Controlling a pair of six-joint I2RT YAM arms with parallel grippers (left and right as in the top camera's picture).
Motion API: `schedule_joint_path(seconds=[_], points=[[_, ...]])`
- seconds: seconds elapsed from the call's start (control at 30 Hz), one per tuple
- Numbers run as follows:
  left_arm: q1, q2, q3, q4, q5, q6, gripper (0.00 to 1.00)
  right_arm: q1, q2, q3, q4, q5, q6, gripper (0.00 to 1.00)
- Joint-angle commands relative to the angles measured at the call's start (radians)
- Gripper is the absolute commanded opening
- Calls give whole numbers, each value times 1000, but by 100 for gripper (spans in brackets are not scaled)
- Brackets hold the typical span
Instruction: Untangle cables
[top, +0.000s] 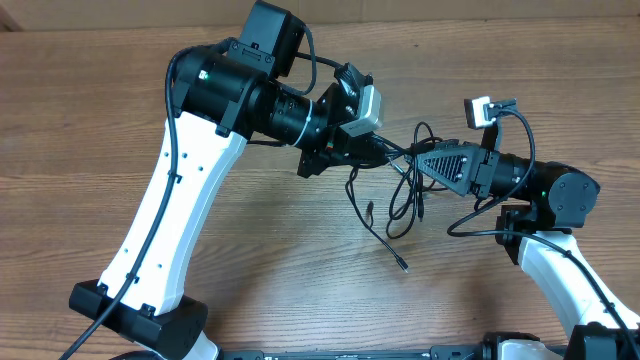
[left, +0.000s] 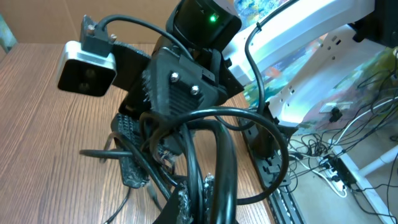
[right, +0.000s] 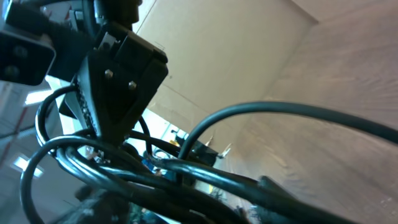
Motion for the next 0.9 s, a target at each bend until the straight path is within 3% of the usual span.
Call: schedule_joint_path(seconds=[0.0,0.17,0.5,0.57,0.67,0.7,0.87], points=[[-9,-18,19,-9,99,91,4,-3,-2,4,7,22,-20,48],[-5,-18,19,-8,94,91,4,-3,-2,4,7,15,-19,29],[-3,-18,19,-5,-91,44,8,-3,-2,4,7,-5,-19,11],[1,-18,19,-2,-121,-7,27,-3,-2,4,6,-5,-19,10],[12,-18,19,7,-135,-86,92,-3,-2,4,6,-4,-19,10],[19,-18,19,12,-134,-113,100,-3,-2,4,6,-3,-19,10],[49,-19,20,32,-129,-169,100,-28,-2,4,-9,3,-19,9]])
